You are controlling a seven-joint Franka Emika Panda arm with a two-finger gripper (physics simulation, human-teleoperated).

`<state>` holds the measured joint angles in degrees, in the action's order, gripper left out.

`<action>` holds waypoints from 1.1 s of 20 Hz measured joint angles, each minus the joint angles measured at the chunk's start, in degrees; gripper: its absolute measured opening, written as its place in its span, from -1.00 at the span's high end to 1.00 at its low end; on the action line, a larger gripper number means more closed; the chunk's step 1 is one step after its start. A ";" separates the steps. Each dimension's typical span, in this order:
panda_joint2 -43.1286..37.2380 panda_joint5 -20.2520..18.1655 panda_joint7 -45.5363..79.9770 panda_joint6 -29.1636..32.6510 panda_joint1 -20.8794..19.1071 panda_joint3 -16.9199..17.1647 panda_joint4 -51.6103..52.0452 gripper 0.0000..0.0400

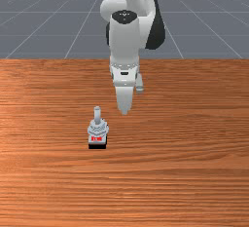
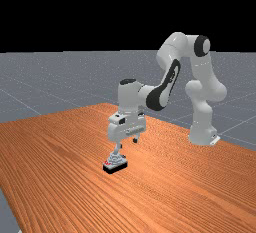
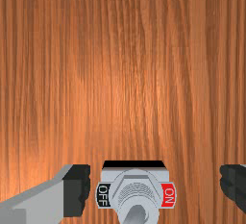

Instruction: Turn on the trigger

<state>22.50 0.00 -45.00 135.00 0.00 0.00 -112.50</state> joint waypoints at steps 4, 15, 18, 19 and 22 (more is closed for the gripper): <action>-8.87 -0.02 0.01 -22.72 0.00 0.01 11.75 0.73; -11.47 -0.01 1.01 -28.13 0.05 0.10 17.08 1.00; -11.56 0.00 0.94 -27.78 0.04 0.10 16.57 1.00; -11.72 -0.01 0.97 -27.72 0.04 0.10 16.35 1.00; -11.73 -0.01 1.66 -27.31 0.08 0.15 16.02 1.00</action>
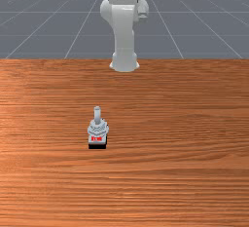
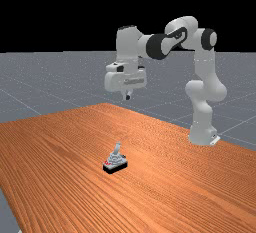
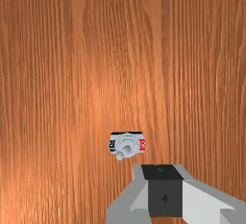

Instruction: Turn on the trigger

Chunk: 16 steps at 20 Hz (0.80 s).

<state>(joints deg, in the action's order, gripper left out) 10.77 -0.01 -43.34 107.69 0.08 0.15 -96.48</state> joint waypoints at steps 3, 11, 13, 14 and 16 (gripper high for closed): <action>0.07 0.00 0.32 0.46 0.02 0.02 -0.41 1.00; 1.07 -0.01 -3.17 0.25 -0.37 -0.10 0.91 1.00; -1.91 -0.07 -1.54 10.91 -0.28 0.03 -6.33 1.00; -1.91 -0.07 -1.54 12.61 -0.29 0.03 -7.56 1.00; -2.84 -0.23 -1.67 25.42 -0.31 0.02 -14.28 1.00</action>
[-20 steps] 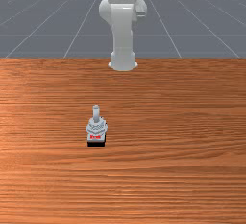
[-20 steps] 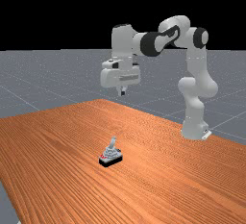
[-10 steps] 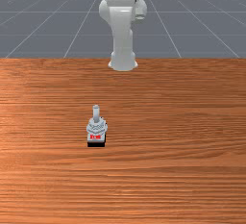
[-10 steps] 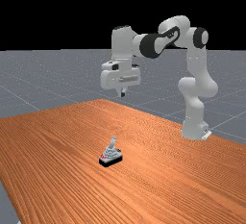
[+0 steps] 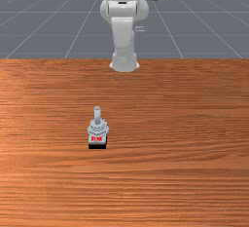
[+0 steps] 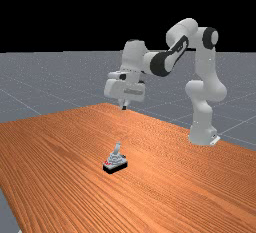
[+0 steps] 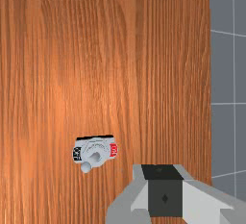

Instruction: Turn on the trigger

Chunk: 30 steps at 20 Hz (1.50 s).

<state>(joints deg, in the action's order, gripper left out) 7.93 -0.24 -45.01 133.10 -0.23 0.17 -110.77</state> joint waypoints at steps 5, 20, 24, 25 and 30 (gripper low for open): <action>-1.32 -0.07 -2.83 -10.36 -0.13 -0.12 -0.70 1.00; 7.84 1.31 0.49 -5.17 0.32 0.04 -2.04 1.00; 1.42 1.32 -1.23 2.36 0.11 -0.06 -12.52 1.00; -0.08 1.27 -2.02 2.92 0.07 -0.09 -14.58 1.00; -2.69 1.18 -3.83 3.99 0.03 -0.13 -18.14 1.00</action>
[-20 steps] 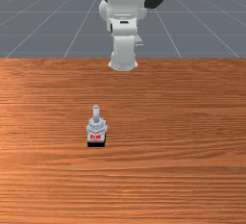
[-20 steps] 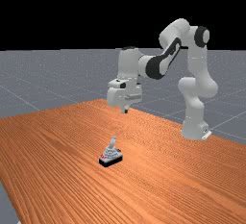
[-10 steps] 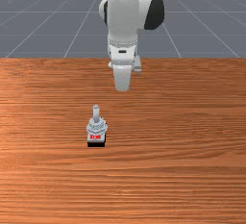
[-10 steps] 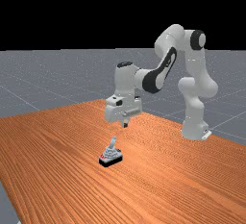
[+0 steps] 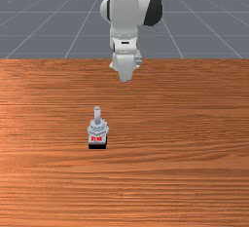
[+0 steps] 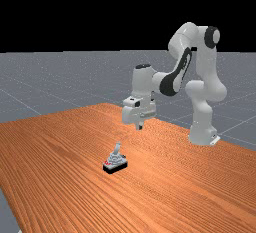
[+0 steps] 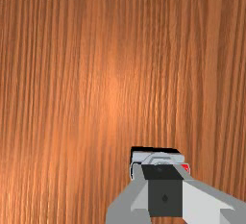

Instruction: Turn on the trigger

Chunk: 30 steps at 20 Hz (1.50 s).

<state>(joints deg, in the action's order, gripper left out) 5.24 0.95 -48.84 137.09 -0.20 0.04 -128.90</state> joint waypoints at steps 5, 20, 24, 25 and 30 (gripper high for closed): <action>0.92 0.21 8.02 1.19 0.44 0.45 -0.29 1.00; 4.37 -0.33 3.68 10.47 0.04 0.16 -5.99 1.00; 4.70 -0.37 3.37 8.39 0.00 0.17 -5.17 1.00; 4.72 -0.39 3.20 8.31 -0.08 0.22 -5.13 1.00; 5.16 -1.24 4.65 8.56 -2.41 3.03 -4.60 1.00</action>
<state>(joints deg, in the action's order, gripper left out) 10.40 -0.29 -44.19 145.66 -2.61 3.06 -133.51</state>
